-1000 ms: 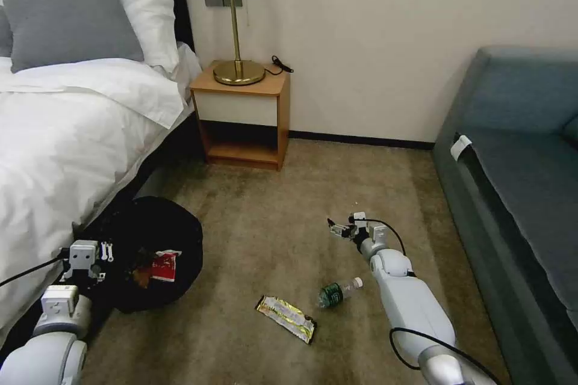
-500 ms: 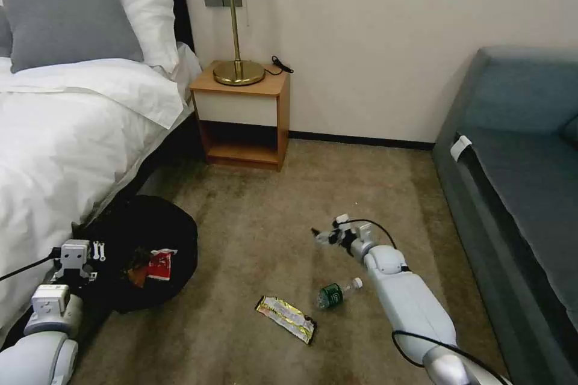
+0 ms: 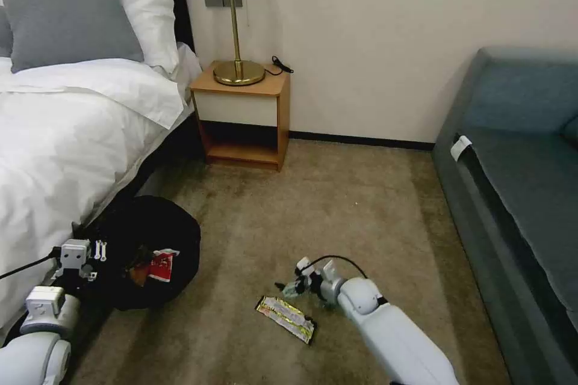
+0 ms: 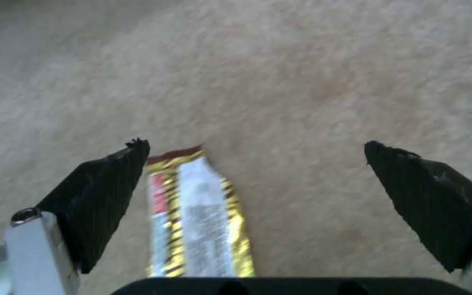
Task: Pick up the trash bin, then pick up the garbage on the floor and place it into the trash bin.
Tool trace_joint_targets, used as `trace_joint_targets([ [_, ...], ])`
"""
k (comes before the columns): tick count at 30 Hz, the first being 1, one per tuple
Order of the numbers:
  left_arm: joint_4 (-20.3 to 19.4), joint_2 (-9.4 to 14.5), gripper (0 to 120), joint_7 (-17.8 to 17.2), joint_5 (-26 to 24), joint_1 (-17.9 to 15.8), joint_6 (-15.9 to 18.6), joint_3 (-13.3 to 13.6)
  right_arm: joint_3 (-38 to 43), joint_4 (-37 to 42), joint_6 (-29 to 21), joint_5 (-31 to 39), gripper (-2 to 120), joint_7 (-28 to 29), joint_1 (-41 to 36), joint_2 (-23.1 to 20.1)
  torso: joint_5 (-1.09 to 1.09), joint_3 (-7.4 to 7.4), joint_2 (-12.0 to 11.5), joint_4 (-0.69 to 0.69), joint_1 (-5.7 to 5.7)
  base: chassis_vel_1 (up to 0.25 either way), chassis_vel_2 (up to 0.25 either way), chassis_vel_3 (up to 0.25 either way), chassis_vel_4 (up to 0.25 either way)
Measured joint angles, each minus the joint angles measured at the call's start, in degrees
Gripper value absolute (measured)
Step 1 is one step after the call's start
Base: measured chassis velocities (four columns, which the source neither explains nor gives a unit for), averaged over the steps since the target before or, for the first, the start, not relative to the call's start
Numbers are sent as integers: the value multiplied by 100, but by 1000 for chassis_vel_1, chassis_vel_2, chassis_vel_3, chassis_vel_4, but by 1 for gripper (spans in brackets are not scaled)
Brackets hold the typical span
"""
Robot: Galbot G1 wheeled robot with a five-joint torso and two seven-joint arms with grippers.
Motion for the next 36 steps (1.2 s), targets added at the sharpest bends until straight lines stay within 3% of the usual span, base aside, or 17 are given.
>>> trace_joint_targets([
  [7, 360, 196, 5, 26, -142, -97, -84, -101, -154, 318, -116, -28, 100, -31, -220, -114, 2, 0, 2, -1, 0, 0, 0, 0, 0],
  [18, 512, 212, 5, 47, -142, -136, -154, -59, -240, 335, -120, -316, 100, -40, -419, -127, 2, 0, 2, -1, 0, 0, 0, 0, 0],
  [36, 52, 18, 5, -46, -143, -65, 19, 101, -525, 304, -193, -393, 100, -63, -234, -236, 0, 1, 0, 1, 0, 0, 0, 0, 0],
])
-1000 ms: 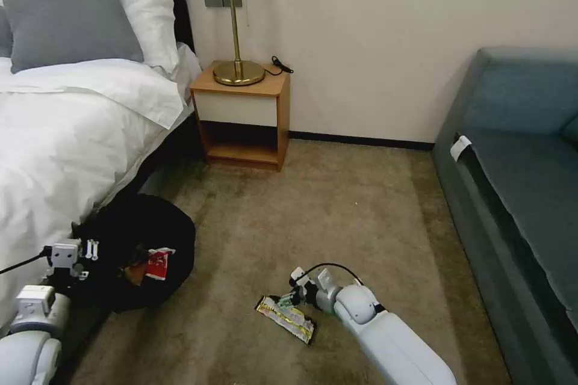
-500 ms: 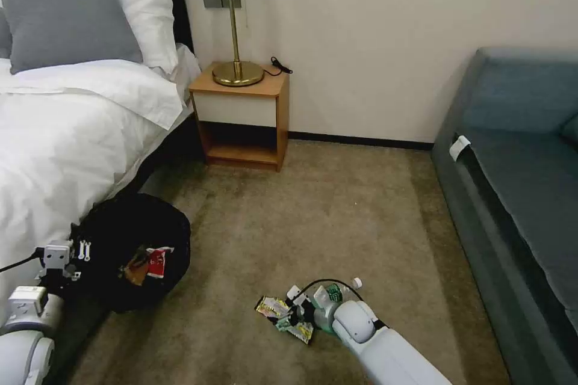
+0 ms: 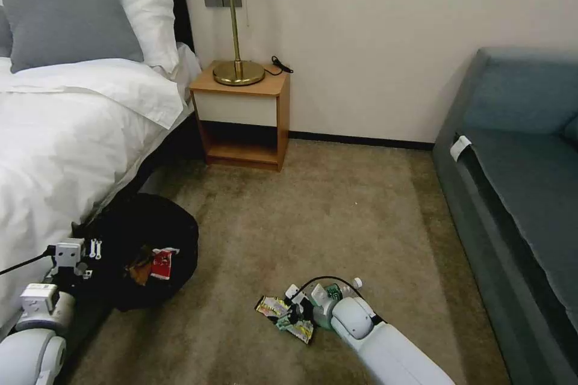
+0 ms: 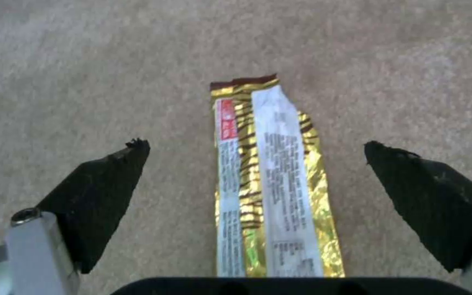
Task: Pick up the trash bin, then pick up the garbage on the floor and place it into the trash bin.
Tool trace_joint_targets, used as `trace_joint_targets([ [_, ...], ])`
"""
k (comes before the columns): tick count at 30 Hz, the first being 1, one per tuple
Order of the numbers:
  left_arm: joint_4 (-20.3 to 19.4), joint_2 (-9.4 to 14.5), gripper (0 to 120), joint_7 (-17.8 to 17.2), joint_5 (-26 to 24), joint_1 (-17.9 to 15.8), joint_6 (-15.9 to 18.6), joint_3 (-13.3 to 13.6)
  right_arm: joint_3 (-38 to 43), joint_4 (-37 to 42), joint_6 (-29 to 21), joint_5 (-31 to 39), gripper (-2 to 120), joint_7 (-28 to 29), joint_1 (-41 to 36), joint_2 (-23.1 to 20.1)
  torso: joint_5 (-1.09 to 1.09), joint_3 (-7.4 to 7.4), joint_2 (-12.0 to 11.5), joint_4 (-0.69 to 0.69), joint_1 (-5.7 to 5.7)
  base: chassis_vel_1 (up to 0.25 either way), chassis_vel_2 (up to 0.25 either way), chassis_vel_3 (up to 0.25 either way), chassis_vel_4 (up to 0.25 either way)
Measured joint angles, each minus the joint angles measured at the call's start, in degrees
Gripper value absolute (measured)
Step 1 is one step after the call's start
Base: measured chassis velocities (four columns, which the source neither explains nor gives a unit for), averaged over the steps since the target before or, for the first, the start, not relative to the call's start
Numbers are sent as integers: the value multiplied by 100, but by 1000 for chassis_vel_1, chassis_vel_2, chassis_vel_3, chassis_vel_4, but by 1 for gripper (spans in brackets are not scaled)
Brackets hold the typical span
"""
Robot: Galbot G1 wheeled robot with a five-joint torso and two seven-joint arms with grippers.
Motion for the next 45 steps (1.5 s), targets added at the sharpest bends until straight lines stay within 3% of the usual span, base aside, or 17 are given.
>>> trace_joint_targets([
  [12, -106, -185, 5, -4, 110, 30, 10, 103, -224, -159, -18, -156, 100, -125, 140, -180, 1, 0, 0, -1, 0, 0, 0, 0, 0],
  [34, -114, -201, 5, 4, 136, -98, 185, 199, -295, -876, 173, -305, 100, -323, 395, -89, 1, 0, 0, -1, 0, 0, 0, 0, 0],
  [42, -7, -127, 5, 23, 96, -121, 168, 185, -284, -1167, 236, -382, 96, -371, 488, 43, -1, -1, 0, -3, 0, 0, 0, 0, 0],
  [45, 45, -104, 5, 26, 73, -128, 132, 170, -249, -1270, 257, -403, 88, -392, 538, 83, -2, -2, 1, -2, 0, 0, 0, 0, 0],
])
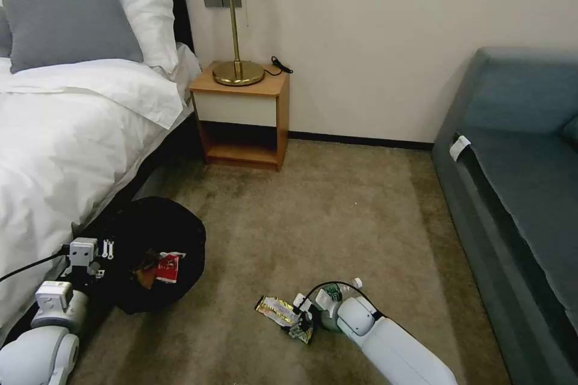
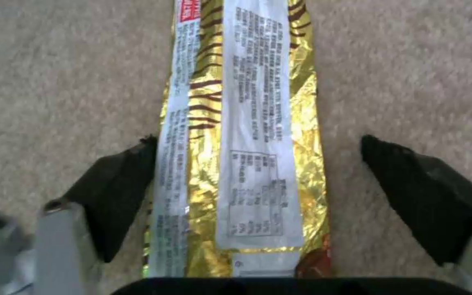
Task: Pick up the trash bin, then pick up the garbage on the floor and place it into the trash bin.
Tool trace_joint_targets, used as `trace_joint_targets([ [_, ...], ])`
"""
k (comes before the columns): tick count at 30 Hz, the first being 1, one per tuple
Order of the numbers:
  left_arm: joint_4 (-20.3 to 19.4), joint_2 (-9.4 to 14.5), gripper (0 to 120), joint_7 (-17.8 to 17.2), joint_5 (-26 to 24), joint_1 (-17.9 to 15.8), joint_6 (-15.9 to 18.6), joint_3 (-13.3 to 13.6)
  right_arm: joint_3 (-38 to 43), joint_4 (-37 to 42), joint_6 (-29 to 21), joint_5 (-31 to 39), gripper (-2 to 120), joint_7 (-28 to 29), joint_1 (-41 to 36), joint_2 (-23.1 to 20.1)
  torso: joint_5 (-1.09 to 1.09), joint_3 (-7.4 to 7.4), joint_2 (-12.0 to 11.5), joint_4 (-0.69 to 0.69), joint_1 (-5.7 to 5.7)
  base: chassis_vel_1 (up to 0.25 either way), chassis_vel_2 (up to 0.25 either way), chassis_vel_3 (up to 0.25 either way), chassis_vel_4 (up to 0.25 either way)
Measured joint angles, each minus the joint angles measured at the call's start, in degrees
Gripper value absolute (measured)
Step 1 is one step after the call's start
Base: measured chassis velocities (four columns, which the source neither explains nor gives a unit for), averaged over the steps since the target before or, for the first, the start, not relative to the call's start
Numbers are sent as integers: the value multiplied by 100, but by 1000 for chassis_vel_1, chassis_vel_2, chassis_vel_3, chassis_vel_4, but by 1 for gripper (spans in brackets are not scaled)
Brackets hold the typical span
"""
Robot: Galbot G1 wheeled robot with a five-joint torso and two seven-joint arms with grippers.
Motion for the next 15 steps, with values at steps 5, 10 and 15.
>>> trace_joint_targets([
  [5, 40, 11, 5, 6, -14, -13, -33, 0, 48, -74, 47, -57, 76, -41, 10, 9, 1, -1, 2, -1, 0, 0, 0, 0, 0],
  [10, 83, 19, 5, 10, -20, -26, -54, 11, 94, -119, 83, -126, 64, -86, -19, 12, 2, -1, 3, -1, -1, 0, 0, 0, 0],
  [15, 101, 24, 5, 18, -23, -35, -89, 18, 122, -139, 101, -170, 52, -126, -40, 14, 3, -1, 3, 1, -1, 0, 0, 0, 0],
])
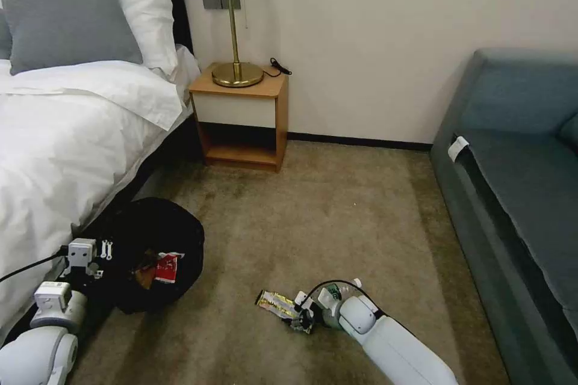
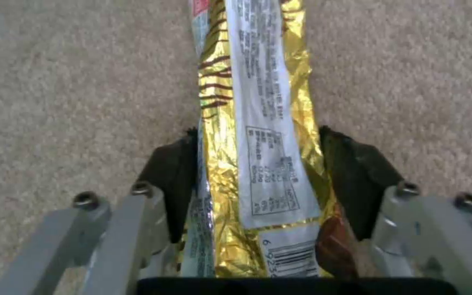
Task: Pick up the trash bin, then pick up the garbage on the floor and place it into the trash bin.
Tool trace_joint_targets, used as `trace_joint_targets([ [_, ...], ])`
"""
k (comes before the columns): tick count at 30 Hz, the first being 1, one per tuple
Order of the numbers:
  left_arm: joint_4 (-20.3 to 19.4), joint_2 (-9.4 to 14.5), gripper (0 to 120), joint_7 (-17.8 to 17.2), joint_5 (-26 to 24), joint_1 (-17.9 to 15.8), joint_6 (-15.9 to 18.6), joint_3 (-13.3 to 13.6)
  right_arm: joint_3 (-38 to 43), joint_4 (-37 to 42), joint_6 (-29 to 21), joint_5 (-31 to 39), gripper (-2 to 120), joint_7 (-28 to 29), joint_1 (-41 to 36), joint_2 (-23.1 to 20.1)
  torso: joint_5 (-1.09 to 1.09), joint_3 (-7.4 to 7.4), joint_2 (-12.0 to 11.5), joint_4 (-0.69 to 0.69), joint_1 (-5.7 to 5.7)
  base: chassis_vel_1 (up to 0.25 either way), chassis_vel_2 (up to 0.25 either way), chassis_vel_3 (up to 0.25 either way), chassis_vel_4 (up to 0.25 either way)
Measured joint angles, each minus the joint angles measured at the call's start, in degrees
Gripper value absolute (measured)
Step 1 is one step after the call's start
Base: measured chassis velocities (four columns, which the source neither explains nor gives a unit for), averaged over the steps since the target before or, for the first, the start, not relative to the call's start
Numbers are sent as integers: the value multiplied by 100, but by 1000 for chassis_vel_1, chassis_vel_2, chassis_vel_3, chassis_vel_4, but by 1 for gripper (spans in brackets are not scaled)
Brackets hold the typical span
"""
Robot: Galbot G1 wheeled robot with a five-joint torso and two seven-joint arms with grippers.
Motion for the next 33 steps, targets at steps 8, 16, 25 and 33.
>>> trace_joint_targets([
  [8, 39, 1, 5, 18, -2, 21, -91, -8, 32, -12, 19, -69, 34, -12, -62, 19, 0, 0, -1, 1, 0, 0, 0, 0, 0],
  [16, 28, -7, 5, 33, -10, 35, -109, -20, 71, -12, 49, -94, 18, -28, -102, 20, 3, 2, -3, 3, 0, 0, 0, 0, 0],
  [25, -41, -8, 5, 70, -12, 68, -139, -28, 195, -12, 92, -97, 4, -51, -130, -11, 9, 3, -4, 6, 1, 0, 0, 0, 0],
  [33, -81, -34, 5, 138, -2, 106, -260, -5, 315, 83, 95, -97, 4, -54, -176, -80, 10, 5, -6, 9, 1, 0, 0, 0, 0],
])
